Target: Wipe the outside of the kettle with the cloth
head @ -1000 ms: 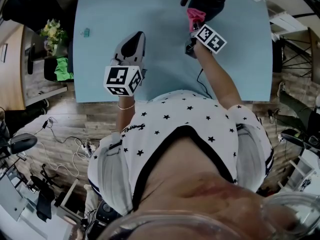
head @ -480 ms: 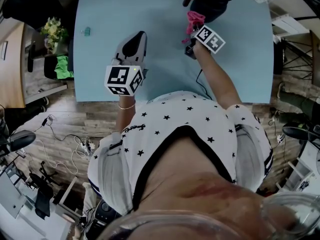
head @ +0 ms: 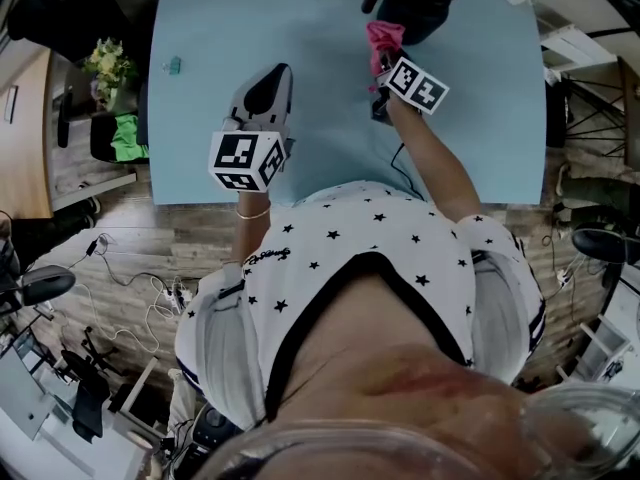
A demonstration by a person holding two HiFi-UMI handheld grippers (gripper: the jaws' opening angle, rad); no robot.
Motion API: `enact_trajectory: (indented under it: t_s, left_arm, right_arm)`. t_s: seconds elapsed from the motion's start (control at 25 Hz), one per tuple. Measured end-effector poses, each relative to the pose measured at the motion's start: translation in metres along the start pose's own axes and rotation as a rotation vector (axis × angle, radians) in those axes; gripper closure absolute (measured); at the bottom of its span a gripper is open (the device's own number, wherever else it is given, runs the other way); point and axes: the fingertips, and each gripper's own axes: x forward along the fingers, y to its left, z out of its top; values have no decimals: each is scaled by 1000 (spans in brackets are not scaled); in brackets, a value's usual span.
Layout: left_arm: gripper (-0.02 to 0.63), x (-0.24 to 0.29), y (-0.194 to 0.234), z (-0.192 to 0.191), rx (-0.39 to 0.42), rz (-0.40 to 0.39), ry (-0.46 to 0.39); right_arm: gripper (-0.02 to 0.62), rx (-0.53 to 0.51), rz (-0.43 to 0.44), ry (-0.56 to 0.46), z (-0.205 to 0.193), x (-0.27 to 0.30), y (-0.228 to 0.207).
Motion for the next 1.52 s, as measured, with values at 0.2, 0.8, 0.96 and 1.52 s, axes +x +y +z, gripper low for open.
enact_trajectory:
  t_s: [0.2, 0.8, 0.96, 1.52]
  left_arm:
    - [577, 0, -12, 5, 15, -23, -7]
    - [577, 7, -60, 22, 39, -16, -37]
    - [577, 1, -62, 15, 24, 29, -21]
    - [577, -17, -75, 13, 29, 119, -15]
  right_arm:
    - [528, -162, 126, -46, 15, -29, 36]
    - [528, -261, 242, -239, 112, -76, 44]
    - [528, -228, 238, -236, 121, -71, 31]
    - [528, -151, 184, -151, 99, -49, -7]
